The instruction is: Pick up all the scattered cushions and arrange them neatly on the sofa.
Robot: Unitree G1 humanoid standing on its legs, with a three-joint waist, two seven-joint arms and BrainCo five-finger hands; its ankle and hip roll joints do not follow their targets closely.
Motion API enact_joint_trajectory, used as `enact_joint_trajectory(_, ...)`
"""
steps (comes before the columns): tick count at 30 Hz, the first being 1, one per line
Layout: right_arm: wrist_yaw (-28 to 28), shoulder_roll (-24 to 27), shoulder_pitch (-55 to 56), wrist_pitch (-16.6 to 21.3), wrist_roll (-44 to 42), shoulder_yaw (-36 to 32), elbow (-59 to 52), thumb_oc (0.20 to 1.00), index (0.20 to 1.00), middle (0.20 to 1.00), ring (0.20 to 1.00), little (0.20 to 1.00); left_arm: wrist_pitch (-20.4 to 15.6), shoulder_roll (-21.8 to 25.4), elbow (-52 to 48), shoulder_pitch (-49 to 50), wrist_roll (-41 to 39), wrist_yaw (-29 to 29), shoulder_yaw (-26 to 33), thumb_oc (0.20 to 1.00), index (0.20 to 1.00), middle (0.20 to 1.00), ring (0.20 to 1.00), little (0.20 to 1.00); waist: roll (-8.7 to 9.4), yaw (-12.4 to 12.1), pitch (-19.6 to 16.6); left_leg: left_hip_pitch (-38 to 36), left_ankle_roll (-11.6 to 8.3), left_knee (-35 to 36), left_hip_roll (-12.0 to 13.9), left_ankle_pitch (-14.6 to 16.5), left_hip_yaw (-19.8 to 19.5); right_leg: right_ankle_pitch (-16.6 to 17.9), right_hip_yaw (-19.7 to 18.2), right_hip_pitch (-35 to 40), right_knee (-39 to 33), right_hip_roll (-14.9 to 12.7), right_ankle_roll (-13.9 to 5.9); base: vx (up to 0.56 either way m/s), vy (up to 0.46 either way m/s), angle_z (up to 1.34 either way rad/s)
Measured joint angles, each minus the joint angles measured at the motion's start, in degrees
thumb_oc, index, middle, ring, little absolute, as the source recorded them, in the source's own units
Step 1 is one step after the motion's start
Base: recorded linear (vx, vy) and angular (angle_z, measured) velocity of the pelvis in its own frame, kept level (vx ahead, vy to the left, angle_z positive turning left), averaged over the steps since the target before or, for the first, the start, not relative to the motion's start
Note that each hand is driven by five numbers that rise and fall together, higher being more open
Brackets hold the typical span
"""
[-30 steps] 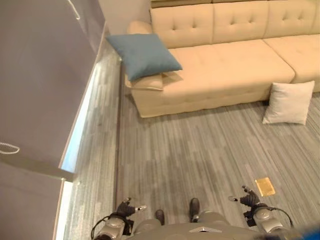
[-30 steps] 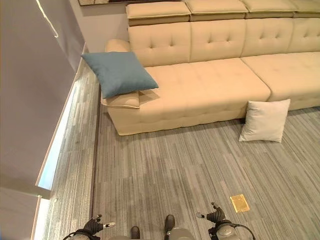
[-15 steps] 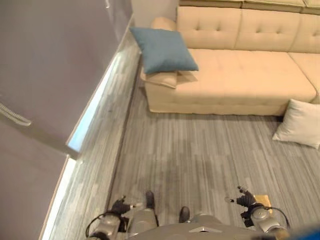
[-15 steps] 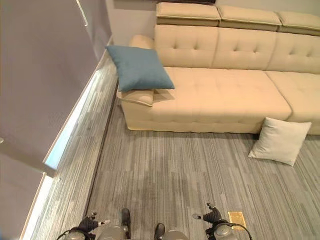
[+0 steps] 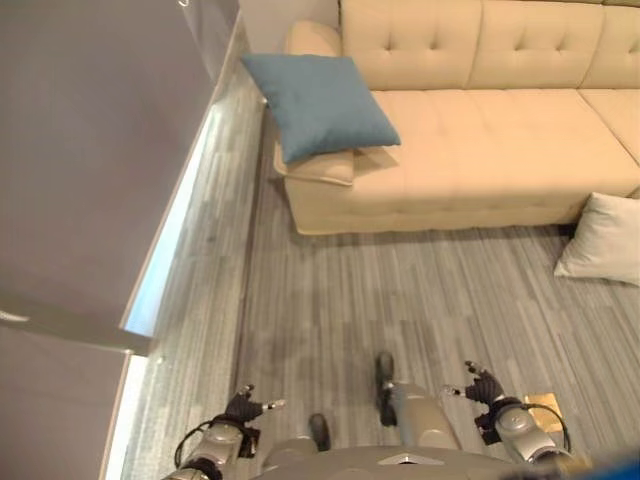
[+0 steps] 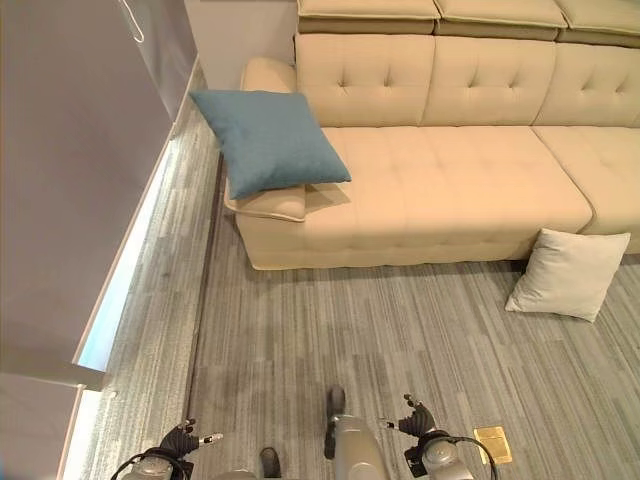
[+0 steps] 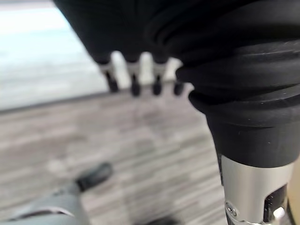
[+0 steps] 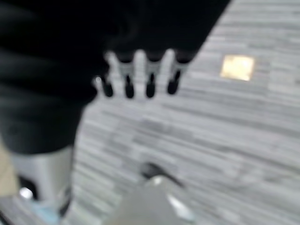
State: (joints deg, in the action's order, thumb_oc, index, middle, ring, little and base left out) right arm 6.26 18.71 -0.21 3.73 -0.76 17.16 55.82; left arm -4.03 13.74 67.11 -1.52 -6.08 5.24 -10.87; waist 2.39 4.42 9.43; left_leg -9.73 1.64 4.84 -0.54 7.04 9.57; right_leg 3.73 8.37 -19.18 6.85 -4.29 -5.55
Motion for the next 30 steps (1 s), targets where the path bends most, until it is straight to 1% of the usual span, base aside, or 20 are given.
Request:
enact_joint_trajectory(1, 0.00, 0.40, 0.01, -0.12, 0.10, -0.01, -0.10, 1.000, 1.000, 1.000, 1.000, 1.000, 0.02, -0.36, 0.10, 0.29, 0.02, -0.10, -0.01, 1.000, 1.000, 1.000, 1.000, 1.000, -0.54, 0.38, -0.17, -1.06, -1.00, -0.12, 1.38, 1.04, -0.82, 3.19, 0.08, 1.81, -1.03, 1.43, 0.33, 0.31, -0.193, 0.38)
enact_joint_trajectory(2, -0.01, 0.68, -0.25, -0.18, 0.51, -0.45, -0.06, 1.000, 1.000, 1.000, 1.000, 1.000, -0.14, -0.65, 0.48, 0.61, 0.22, -0.16, -0.32, 1.000, 1.000, 1.000, 1.000, 1.000, -1.95, 0.68, 0.00, -1.60, -1.64, -0.45, 3.18, 1.10, -1.61, 2.69, 0.49, 3.90, -1.41, 3.14, 2.52, 0.21, -0.186, 0.45)
enact_joint_trajectory(3, -0.04, 0.69, -0.25, -0.26, 0.66, -0.91, 0.00, 1.000, 1.000, 1.000, 1.000, 1.000, -0.17, -0.73, 1.76, -0.18, 0.65, -0.26, -0.37, 1.000, 1.000, 1.000, 1.000, 1.000, -2.19, 0.73, 0.04, -1.41, -2.02, -2.45, 4.11, 0.56, -2.64, 1.32, 0.66, 5.50, -2.24, 3.95, 4.81, 0.12, -0.217, 0.57)
enact_joint_trajectory(5, -0.09, 0.89, -0.51, -0.24, 0.84, -1.21, 0.28, 1.000, 1.000, 1.000, 1.000, 1.000, -0.29, -0.98, 1.62, -0.55, 0.98, -0.26, 0.20, 1.000, 1.000, 1.000, 1.000, 1.000, -1.14, 0.84, 0.01, 2.31, -5.35, -14.18, 4.50, -1.47, -3.86, 1.25, 2.17, 10.69, -5.12, 3.06, 6.41, 0.07, -0.267, 0.61)
enact_joint_trajectory(6, -0.08, 0.99, -0.14, -0.08, 0.83, -1.13, 0.27, 1.000, 1.000, 1.000, 1.000, 1.000, -0.40, -1.01, 1.51, -1.22, 0.97, -0.29, 0.22, 1.000, 1.000, 1.000, 1.000, 1.000, 0.21, 1.21, 0.27, 6.29, -7.52, -22.46, 4.47, -1.59, -3.72, 1.34, 2.78, 12.26, -6.22, 2.18, 7.89, 0.12, -0.246, 0.60)
enact_joint_trajectory(7, -0.10, 1.47, -1.11, 0.24, 0.60, -0.99, 0.46, 1.000, 1.000, 1.000, 1.000, 1.000, -0.53, -1.15, 1.03, -2.00, 0.87, -0.36, 0.19, 1.000, 1.000, 1.000, 1.000, 1.000, 1.07, 0.31, 0.57, 13.04, -9.19, -35.23, 5.27, -4.47, -2.91, -0.41, 3.10, 14.08, -7.65, 1.92, 10.94, 0.18, -0.190, 0.42)
enact_joint_trajectory(8, -0.10, 1.54, -1.73, 0.19, 0.46, -0.94, 1.01, 1.000, 1.000, 1.000, 1.000, 1.000, -0.59, -1.23, 0.51, -2.24, 0.82, -0.40, 0.15, 1.000, 1.000, 1.000, 1.000, 1.000, 1.23, -0.66, 0.81, 15.25, -8.95, -39.65, 6.30, -4.57, -1.83, -0.46, 3.11, 15.26, -8.86, 2.28, 11.37, 0.21, -0.126, 0.18)
enact_joint_trajectory(10, -0.07, 1.35, -2.65, 0.59, 0.37, -0.72, 1.58, 1.000, 1.000, 1.000, 1.000, 1.000, -0.61, -0.94, -0.68, -2.17, 0.45, -0.55, 0.68, 1.000, 1.000, 1.000, 1.000, 1.000, 2.32, -1.40, 1.43, 18.26, -8.75, -39.32, 7.23, -4.34, 0.23, -0.60, 3.68, 18.52, -10.88, 2.72, 11.91, 0.21, -0.051, 0.09)
enact_joint_trajectory(13, -0.11, 1.47, -3.46, 0.37, 0.37, -0.45, 2.80, 1.000, 1.000, 1.000, 1.000, 1.000, -0.63, -0.50, -1.90, -2.50, 0.42, -0.90, 0.71, 1.000, 1.000, 1.000, 1.000, 1.000, 3.14, -1.97, 1.94, 19.19, -8.59, -27.70, 7.31, -4.61, 2.66, -1.96, 4.34, 21.31, -12.06, 3.58, 10.40, 0.33, 0.045, 0.00)
enact_joint_trajectory(14, -0.06, 1.44, -3.78, 0.37, 0.37, -0.39, 3.38, 1.000, 1.000, 1.000, 1.000, 1.000, -0.59, -0.32, -2.23, -2.36, 0.46, -1.14, 0.54, 1.000, 1.000, 1.000, 1.000, 1.000, 3.13, -1.51, 1.97, 19.01, -8.34, -21.37, 7.38, -5.11, 4.09, -3.94, 4.77, 22.39, -12.23, 4.12, 8.13, 0.30, 0.071, 0.17)
enact_joint_trajectory(15, 0.00, 1.37, -3.24, 0.28, 0.37, 0.04, 4.70, 1.000, 1.000, 1.000, 1.000, 1.000, -0.62, -0.31, -2.28, -2.29, 0.45, -1.14, 0.27, 1.000, 1.000, 1.000, 1.000, 1.000, 3.15, -1.38, 1.80, 17.77, -8.57, -11.51, 6.87, -6.63, 4.88, -5.55, 5.18, 23.43, -12.40, 4.43, 6.24, 0.30, 0.071, 0.30)
enact_joint_trajectory(17, 0.02, 1.40, -2.59, -0.01, 0.37, 0.07, 6.09, 1.000, 1.000, 1.000, 1.000, 1.000, -0.69, -0.43, -2.64, -2.31, -0.13, -1.12, 0.33, 1.000, 1.000, 1.000, 1.000, 1.000, 2.74, -2.48, 1.69, 18.87, -8.45, -0.69, 6.22, -12.15, 4.43, -6.66, 4.89, 25.21, -12.14, 6.00, 5.87, 0.34, 0.115, -0.04)
enact_joint_trajectory(20, 0.03, 1.50, -1.66, 0.08, 0.41, 0.05, 5.91, 1.000, 1.000, 1.000, 1.000, 1.000, -0.58, -0.04, -2.10, -0.90, -0.05, -1.17, 0.29, 1.000, 1.000, 1.000, 1.000, 1.000, 1.58, -2.30, 0.67, 18.86, -5.95, -2.05, 5.29, -14.57, 4.17, -8.17, 4.58, 28.24, -12.08, 6.57, 6.18, 0.30, 0.155, -0.29)
enact_joint_trajectory(22, 0.04, 1.67, -0.85, 0.14, 0.42, 0.04, 5.99, 1.000, 1.000, 1.000, 1.000, 1.000, -0.49, -0.28, -0.59, -0.05, -0.02, -1.14, 0.19, 1.000, 1.000, 1.000, 1.000, 1.000, 1.20, -2.20, -1.07, 18.64, -5.45, -3.46, 4.67, -14.92, 3.86, -9.21, 3.81, 28.94, -12.05, 6.37, 6.54, 0.24, 0.170, -0.36)
enact_joint_trajectory(23, 0.02, 2.29, 0.00, 0.13, 0.46, -0.15, 5.95, 1.000, 1.000, 1.000, 1.000, 1.000, -0.23, -1.00, 0.44, 0.50, -0.01, -1.14, 0.20, 1.000, 1.000, 1.000, 1.000, 1.000, -1.10, -2.12, -2.67, 16.05, -3.09, -3.39, 3.57, -15.00, 3.71, -10.70, 2.33, 29.98, -10.85, 6.26, 5.06, 0.23, 0.167, -0.27)
enact_joint_trajectory(24, -0.04, 1.82, 0.59, 0.07, 0.46, -0.21, 5.78, 1.000, 1.000, 1.000, 1.000, 1.000, 0.01, -1.04, 1.58, 0.94, 0.00, -1.12, 0.12, 1.000, 1.000, 1.000, 1.000, 1.000, -1.48, -1.80, -2.87, 14.26, 0.63, -1.68, 2.67, -14.83, 3.86, -12.98, 1.89, 29.04, -6.28, 5.16, 3.39, 0.20, 0.148, -0.28)
enact_joint_trajectory(26, -0.43, 1.16, 0.66, -0.02, 0.50, -0.25, 5.26, 1.000, 1.000, 1.000, 1.000, 1.000, 0.04, -0.69, 1.52, 0.78, 0.01, -1.13, -0.14, 1.000, 1.000, 1.000, 1.000, 1.000, -1.82, -1.73, -2.58, 12.48, 2.02, -0.77, 2.26, -13.72, 4.01, -16.42, 1.62, 23.99, 6.18, 3.44, 1.38, 0.18, 0.111, -0.07)
enact_joint_trajectory(27, -0.57, 0.57, 0.55, 0.02, 0.49, -0.24, 4.04, 1.000, 1.000, 1.000, 1.000, 1.000, 0.07, 0.21, 1.28, 0.35, 0.00, -1.13, -0.27, 1.000, 1.000, 1.000, 1.000, 1.000, -0.77, -1.68, -2.06, 11.10, 3.08, -0.88, 1.01, -11.63, 3.90, -18.97, 0.99, 17.67, 20.39, 0.77, -0.56, 0.18, 0.087, 0.02)
enact_joint_trajectory(29, -0.60, -0.22, 0.77, 0.02, 0.45, -0.25, 2.58, 1.000, 1.000, 1.000, 1.000, 1.000, 0.09, 1.16, 1.31, 0.26, -0.02, -1.11, -0.23, 1.000, 1.000, 1.000, 1.000, 1.000, 0.69, -1.33, -2.47, 10.41, 3.43, -0.94, -0.98, -11.05, 4.01, -19.87, 0.21, 13.85, 28.26, -2.31, -0.78, 0.21, 0.055, 0.12)
enact_joint_trajectory(30, -0.68, -0.55, 0.40, 0.03, 0.44, -0.30, 1.48, 1.000, 1.000, 1.000, 1.000, 1.000, 0.05, 1.57, 0.96, -0.40, -0.07, -1.09, -0.27, 1.000, 1.000, 1.000, 1.000, 1.000, 1.35, -1.55, -2.06, 9.42, 4.47, -0.68, -1.68, -9.49, 4.18, -19.90, 0.16, 10.99, 30.74, -3.75, -0.62, 0.27, -0.003, -0.06)
